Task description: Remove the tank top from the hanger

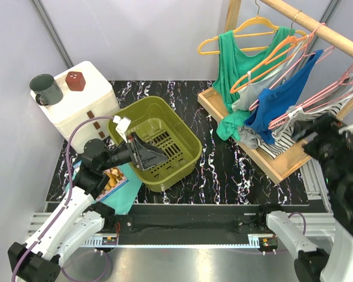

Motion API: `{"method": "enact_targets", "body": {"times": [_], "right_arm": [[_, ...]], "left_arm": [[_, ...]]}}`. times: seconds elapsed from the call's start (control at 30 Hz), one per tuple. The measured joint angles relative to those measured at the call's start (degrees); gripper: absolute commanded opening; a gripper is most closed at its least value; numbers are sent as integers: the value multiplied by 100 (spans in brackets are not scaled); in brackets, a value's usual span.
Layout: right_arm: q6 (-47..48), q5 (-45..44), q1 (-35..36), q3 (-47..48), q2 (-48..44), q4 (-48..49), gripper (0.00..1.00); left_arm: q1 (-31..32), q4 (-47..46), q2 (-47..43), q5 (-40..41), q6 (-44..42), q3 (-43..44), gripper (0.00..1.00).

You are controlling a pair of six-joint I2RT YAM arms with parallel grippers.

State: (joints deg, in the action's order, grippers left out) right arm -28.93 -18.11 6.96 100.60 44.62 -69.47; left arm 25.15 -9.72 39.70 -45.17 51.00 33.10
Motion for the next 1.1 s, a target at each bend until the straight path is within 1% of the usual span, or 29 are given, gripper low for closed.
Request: {"method": "enact_targets", "body": {"times": [0.07, 0.1, 0.17, 0.2, 0.23, 0.37, 0.47, 0.57, 0.67, 0.73, 0.87, 1.07, 1.1], "right_arm": [[42, -173, 0, 258, 452, 37, 75], [52, -238, 0, 323, 608, 39, 72], [96, -452, 0, 522, 1001, 52, 68], [118, -551, 0, 616, 1169, 63, 63], [151, -656, 0, 710, 1311, 66, 61], [221, -1001, -2, 953, 1705, 87, 60], [227, -1147, 0, 957, 1832, 87, 59], [232, -1255, -2, 957, 1882, 98, 55], [234, -1294, -2, 957, 1919, 125, 54], [234, -1294, 0, 957, 1954, 164, 50], [210, -1305, 0, 907, 2002, 282, 48], [164, -1434, -2, 699, 2006, 415, 47], [151, -1440, -2, 673, 2013, 426, 43]], "left_arm": [[0, 120, -17, -13, -76, 98, 99], [0, 177, -42, -22, -122, 140, 98], [-2, 321, -101, -63, -188, 238, 97], [-4, 389, -127, -101, -214, 284, 96], [-4, 431, -160, -140, -247, 319, 95], [-4, 669, -291, -264, -356, 448, 92], [-4, 848, -374, -289, -450, 533, 91], [-4, 1034, -420, -310, -520, 608, 90], [-4, 1163, -474, -343, -581, 656, 88], [-4, 1217, -481, -369, -608, 671, 87], [-4, 1360, -492, -387, -621, 675, 87], [-4, 1429, -570, -404, -623, 675, 84], [-4, 1429, -588, -413, -623, 675, 84]]}}
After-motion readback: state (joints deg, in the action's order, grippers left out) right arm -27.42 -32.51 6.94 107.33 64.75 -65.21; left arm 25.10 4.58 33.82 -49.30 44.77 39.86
